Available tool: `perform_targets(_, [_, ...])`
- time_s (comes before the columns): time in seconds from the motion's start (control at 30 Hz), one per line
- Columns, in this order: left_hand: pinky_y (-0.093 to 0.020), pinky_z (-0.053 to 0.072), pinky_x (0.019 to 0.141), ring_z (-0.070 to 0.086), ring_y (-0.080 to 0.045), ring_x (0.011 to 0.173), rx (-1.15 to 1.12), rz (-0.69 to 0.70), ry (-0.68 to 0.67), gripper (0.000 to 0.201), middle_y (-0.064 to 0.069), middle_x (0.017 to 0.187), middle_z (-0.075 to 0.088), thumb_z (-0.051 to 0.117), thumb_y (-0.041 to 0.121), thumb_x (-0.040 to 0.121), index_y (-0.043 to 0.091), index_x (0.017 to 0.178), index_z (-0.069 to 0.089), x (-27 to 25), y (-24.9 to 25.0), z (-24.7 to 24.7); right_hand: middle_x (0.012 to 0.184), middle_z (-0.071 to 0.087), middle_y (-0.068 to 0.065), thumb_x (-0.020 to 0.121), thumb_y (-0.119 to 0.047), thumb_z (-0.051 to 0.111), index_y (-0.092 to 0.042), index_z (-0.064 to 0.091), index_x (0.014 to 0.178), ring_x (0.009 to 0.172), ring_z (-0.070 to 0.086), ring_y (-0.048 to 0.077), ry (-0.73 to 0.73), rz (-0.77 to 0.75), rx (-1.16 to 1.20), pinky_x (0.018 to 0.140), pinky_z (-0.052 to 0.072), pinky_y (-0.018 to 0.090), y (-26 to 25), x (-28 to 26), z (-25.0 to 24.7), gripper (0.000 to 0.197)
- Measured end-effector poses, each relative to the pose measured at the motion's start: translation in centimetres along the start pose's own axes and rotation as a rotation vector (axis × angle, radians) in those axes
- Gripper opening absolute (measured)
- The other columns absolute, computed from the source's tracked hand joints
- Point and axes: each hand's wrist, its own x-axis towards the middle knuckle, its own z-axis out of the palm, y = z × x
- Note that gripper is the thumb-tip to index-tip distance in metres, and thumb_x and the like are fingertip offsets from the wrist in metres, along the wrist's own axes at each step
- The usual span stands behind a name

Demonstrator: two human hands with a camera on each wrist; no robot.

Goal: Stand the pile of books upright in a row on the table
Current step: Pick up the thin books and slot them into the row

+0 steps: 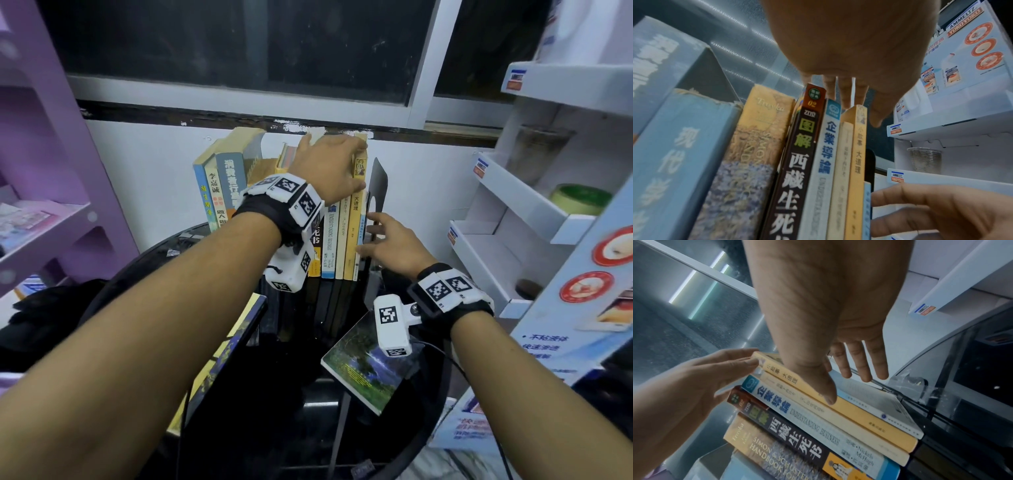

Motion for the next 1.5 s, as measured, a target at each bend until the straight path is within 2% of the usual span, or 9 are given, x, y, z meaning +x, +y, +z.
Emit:
perform_targets(0.1, [-0.049,0.011,0.119,0.036,-0.015,0.137,-0.041,0.036,0.103,0.051,0.006,0.141,0.049,0.059,0.037,0.087,0.027,0.135,0.046,-1.5,0.6,-0.1,0.135,0.055,0.003,0.086,-0.019,0.073,-0.019,0.039,0.144,0.104,0.058,0.015,-0.003,0.004,-0.069,0.057,0.045,0.007,-0.1,-1.4,-1.0,0.068])
perform_targets(0.13, [-0.047,0.014,0.118,0.039,-0.016,0.135,-0.057,0.055,0.150,0.047,0.006,0.137,0.052,0.058,0.034,0.087,0.026,0.132,0.049,-2.2,1.0,0.0,0.133,0.056,0.002,0.085,-0.021,0.074,-0.018,0.041,0.143,0.104,0.058,0.015,-0.017,0.010,-0.091,0.058,0.043,0.007,0.0,-2.0,-1.2,0.066])
perform_targets(0.23, [-0.041,0.027,0.111,0.045,-0.018,0.126,-0.104,0.094,0.231,0.039,0.005,0.127,0.056,0.057,0.028,0.086,0.025,0.124,0.054,-4.4,2.3,0.6,0.131,0.057,0.000,0.082,-0.027,0.076,-0.017,0.046,0.138,0.118,0.056,0.018,-0.098,0.057,-0.173,0.087,0.045,0.024,0.5,-3.6,-1.6,0.065])
perform_targets(0.3, [-0.040,0.036,0.104,0.047,-0.019,0.121,-0.136,0.097,0.223,0.037,0.002,0.126,0.054,0.057,0.026,0.086,0.023,0.123,0.055,-5.7,3.1,1.3,0.135,0.055,0.002,0.080,-0.033,0.078,-0.017,0.046,0.138,0.120,0.054,0.020,-0.170,0.116,-0.221,0.093,0.046,0.033,1.1,-4.5,-1.8,0.068])
perform_targets(0.47, [-0.040,0.043,0.098,0.049,-0.023,0.117,-0.246,0.036,0.002,0.042,-0.003,0.126,0.049,0.059,0.028,0.086,0.021,0.126,0.052,-8.2,4.3,3.9,0.135,0.052,0.004,0.081,-0.040,0.075,-0.014,0.042,0.141,0.114,0.052,0.019,-0.252,0.195,-0.302,0.083,0.044,0.030,2.2,-7.2,-2.2,0.073])
perform_targets(0.63, [-0.041,0.042,0.102,0.048,-0.026,0.122,-0.288,-0.118,-0.372,0.049,-0.008,0.132,0.046,0.062,0.038,0.088,0.019,0.131,0.047,-10.4,5.3,6.3,0.133,0.053,0.005,0.080,-0.047,0.074,-0.011,0.043,0.140,0.117,0.053,0.023,-0.297,0.265,-0.395,0.093,0.048,0.035,3.0,-9.1,-1.8,0.076])
perform_targets(0.8, [-0.034,0.047,0.092,0.055,-0.025,0.113,-0.254,-0.258,-0.606,0.051,-0.009,0.128,0.056,0.061,0.041,0.090,0.015,0.132,0.048,-12.1,5.9,8.5,0.133,0.054,0.008,0.075,-0.044,0.080,-0.009,0.048,0.135,0.115,0.054,0.025,-0.280,0.302,-0.409,0.096,0.049,0.040,3.4,-10.1,-1.0,0.076])
perform_targets(1.27, [-0.034,0.049,0.090,0.057,-0.026,0.112,-0.159,-0.310,-0.700,0.061,-0.010,0.124,0.059,0.074,0.042,0.080,0.009,0.127,0.054,-13.1,7.7,9.7,0.116,0.062,0.003,0.063,-0.031,0.090,-0.012,0.058,0.125,0.099,0.055,0.018,-0.242,0.314,-0.309,0.080,0.040,0.026,3.9,-11.0,0.3,0.072])
perform_targets(1.5, [-0.031,0.047,0.088,0.057,-0.025,0.114,-0.256,-0.384,-0.718,0.059,-0.009,0.125,0.059,0.076,0.035,0.080,0.009,0.128,0.053,-13.3,7.8,9.6,0.092,0.066,0.002,0.063,-0.023,0.091,-0.015,0.060,0.102,0.080,0.058,0.016,-0.262,0.328,-0.236,0.058,0.039,0.026,4.1,-11.2,0.5,0.050])
